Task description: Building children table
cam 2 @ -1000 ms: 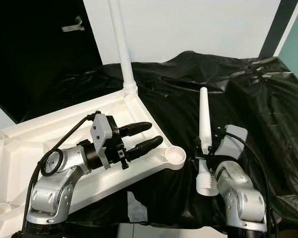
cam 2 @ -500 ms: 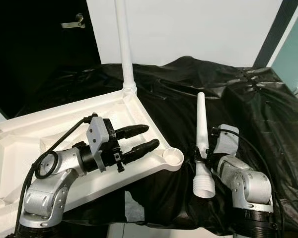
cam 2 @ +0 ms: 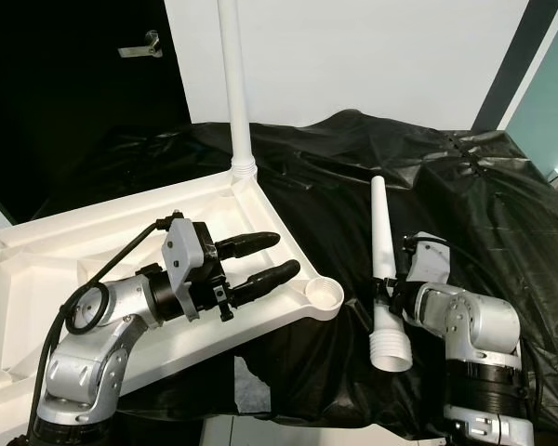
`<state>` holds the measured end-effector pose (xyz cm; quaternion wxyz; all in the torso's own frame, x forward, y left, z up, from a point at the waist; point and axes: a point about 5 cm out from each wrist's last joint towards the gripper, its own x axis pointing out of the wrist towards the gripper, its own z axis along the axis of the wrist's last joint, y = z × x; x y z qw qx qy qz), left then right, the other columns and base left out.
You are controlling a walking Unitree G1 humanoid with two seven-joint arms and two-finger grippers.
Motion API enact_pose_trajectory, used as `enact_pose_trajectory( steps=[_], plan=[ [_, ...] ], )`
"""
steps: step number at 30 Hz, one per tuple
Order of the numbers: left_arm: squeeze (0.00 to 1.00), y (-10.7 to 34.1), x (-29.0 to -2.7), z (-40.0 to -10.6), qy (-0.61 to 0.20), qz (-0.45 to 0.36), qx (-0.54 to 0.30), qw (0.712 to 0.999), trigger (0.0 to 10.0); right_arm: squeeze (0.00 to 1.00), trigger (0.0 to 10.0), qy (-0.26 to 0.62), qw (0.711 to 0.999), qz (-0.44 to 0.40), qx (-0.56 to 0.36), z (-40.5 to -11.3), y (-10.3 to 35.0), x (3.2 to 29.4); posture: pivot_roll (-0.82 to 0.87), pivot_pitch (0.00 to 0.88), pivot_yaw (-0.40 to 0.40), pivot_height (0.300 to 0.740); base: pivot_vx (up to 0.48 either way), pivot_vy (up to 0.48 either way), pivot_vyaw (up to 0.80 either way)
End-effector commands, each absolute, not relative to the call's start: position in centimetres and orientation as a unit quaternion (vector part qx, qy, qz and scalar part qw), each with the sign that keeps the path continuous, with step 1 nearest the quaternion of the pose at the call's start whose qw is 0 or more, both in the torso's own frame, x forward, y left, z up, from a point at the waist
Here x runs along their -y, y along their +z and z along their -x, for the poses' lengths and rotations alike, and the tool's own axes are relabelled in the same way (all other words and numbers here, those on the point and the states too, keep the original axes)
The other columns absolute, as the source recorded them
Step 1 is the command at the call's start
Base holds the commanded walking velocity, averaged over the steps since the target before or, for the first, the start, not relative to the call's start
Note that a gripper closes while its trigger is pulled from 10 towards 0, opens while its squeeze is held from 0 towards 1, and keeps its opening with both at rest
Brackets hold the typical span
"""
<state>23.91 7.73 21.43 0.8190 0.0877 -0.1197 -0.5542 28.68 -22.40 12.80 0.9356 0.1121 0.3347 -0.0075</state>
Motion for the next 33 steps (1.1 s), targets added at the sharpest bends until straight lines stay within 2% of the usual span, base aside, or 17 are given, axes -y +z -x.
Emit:
enact_pose_trajectory(
  steps=[1, 2, 6, 7, 8, 12, 13, 16, 21, 24, 26, 28, 33],
  plan=[
    [0.0, 21.6, -7.9, -24.5, -0.522, -0.085, 0.124, 0.84, 10.0, 0.0, 0.0, -0.006, 0.93, -0.112, -0.349, -28.4, 12.0, 22.2, -0.03, 0.0, -0.003, 0.74, 0.0, 0.0, 0.0],
    [0.0, 21.6, -8.1, -24.8, -0.516, -0.085, 0.122, 0.843, 10.0, 0.0, 0.0, -0.01, 0.939, -0.103, -0.327, -28.5, 12.3, 21.9, -0.03, 0.0, 0.0, 0.74, 0.0, 0.0, 0.0],
    [0.0, 21.7, -8.2, -25.0, -0.511, -0.086, 0.121, 0.846, 10.0, 0.0, 0.0, -0.015, 0.946, -0.096, -0.309, -28.5, 12.6, 21.7, -0.03, 0.0, 0.0, 0.74, 0.0, 0.0, 0.0],
    [0.0, 21.7, -8.4, -25.4, -0.506, -0.081, 0.116, 0.851, 10.0, 0.0, 0.4, -0.018, 0.955, -0.094, -0.28, -28.5, 12.9, 21.3, -0.02, 0.0, 0.007, 0.74, 0.0, 0.0, 0.0],
    [0.0, 21.7, -8.7, -25.9, -0.495, -0.074, 0.108, 0.859, 10.0, 0.0, 2.6, -0.022, 0.966, -0.101, -0.238, -28.6, 13.3, 20.9, -0.02, 0.0, 0.014, 0.74, 0.0, 0.0, 0.0],
    [0.0, 21.8, -8.9, -26.4, -0.486, -0.066, 0.101, 0.866, 10.0, 0.0, 2.9, -0.026, 0.972, -0.108, -0.206, -28.7, 13.7, 20.6, -0.01, 0.0, 0.016, 0.74, 0.0, 0.0, 0.0],
    [0.0, 21.7, -9.2, -27.2, -0.472, -0.058, 0.094, 0.874, 10.0, 0.0, 10.0, -0.019, 0.979, -0.12, -0.163, -28.9, 14.4, 20.2, -0.01, 0.0, 0.017, 0.74, 0.0, 0.0, 0.0],
    [0.0, 21.3, -9.7, -28.4, -0.448, -0.05, 0.078, 0.889, 10.0, 0.0, 10.0, 0.002, 0.985, -0.131, -0.11, -29.2, 15.4, 19.4, -0.02, 0.0, 0.025, 0.74, 0.0, 0.0, 0.0],
    [0.0, 20.9, -9.9, -29.1, -0.431, -0.052, 0.071, 0.898, 10.0, 0.0, 10.0, 0.018, 0.987, -0.139, -0.083, -29.4, 16.0, 18.7, -0.02, 0.0, 0.029, 0.74, 0.0, 0.0, 0.0],
    [0.0, 19.6, -10.6, -30.6, -0.383, -0.025, 0.048, 0.922, 10.0, 0.0, 10.0, 0.043, 0.99, -0.129, -0.042, -29.7, 17.0, 17.7, -0.02, 0.0, 0.029, 0.74, 0.0, 0.0, 0.0],
    [0.0, 19.4, -10.7, -30.8, -0.377, -0.019, 0.044, 0.925, 10.0, 0.0, 10.0, 0.047, 0.99, -0.126, -0.036, -29.7, 17.1, 17.5, -0.02, 0.0, 0.029, 0.74, 0.0, 0.0, 0.0],
    [0.0, 19.4, -11.0, -31.5, -0.347, -0.022, 0.047, 0.936, 10.0, 0.0, 10.0, 0.085, 0.987, -0.136, 0.008, -29.9, 18.5, 16.9, -0.03, 0.0, 0.033, 0.74, 0.0, 0.0, 0.0],
    [0.0, 19.5, -11.2, -31.9, -0.33, -0.019, 0.05, 0.943, 10.0, 0.0, 10.0, 0.106, 0.985, -0.133, 0.035, -30.3, 19.4, 16.7, -0.03, 0.0, 0.033, 0.74, 0.0, 0.0, 0.0]
  ],
)
